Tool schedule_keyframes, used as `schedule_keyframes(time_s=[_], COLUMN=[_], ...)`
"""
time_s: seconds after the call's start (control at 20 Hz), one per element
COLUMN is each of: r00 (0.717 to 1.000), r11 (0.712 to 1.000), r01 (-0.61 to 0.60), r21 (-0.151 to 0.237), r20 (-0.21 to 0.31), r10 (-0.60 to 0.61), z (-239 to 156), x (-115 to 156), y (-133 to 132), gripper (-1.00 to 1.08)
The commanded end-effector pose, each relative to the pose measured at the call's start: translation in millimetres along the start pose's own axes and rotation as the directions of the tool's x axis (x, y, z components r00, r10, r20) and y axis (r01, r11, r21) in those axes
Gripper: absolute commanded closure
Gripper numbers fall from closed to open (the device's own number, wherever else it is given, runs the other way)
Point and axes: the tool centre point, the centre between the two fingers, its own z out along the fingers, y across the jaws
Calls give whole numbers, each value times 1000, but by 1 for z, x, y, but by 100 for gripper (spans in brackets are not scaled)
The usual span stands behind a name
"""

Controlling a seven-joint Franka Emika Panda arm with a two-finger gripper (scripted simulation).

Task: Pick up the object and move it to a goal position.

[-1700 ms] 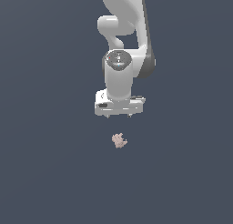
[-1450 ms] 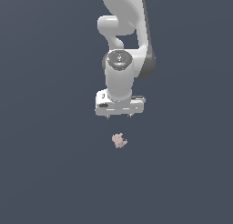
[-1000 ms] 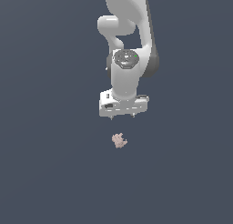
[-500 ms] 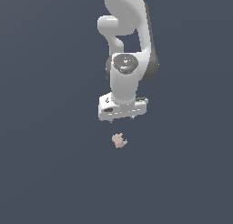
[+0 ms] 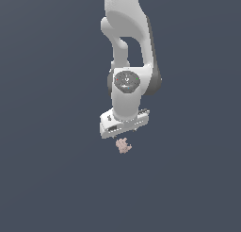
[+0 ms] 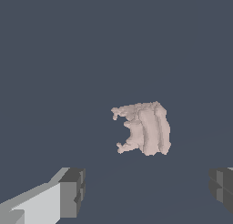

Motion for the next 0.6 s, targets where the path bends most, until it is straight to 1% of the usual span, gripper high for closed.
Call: schedule_keyframes(time_s=[0.0,0.25,0.55], r00=[999,994,990], r11=[999,994,990], r01=[48,112,144], r21=[-1,-3,-4], r20=[-3,-7,-9], r10=[-48,-112,-144], z=[8,19,25], x=[7,15,20], y=[5,12,16], gripper=[-92,-92,-92])
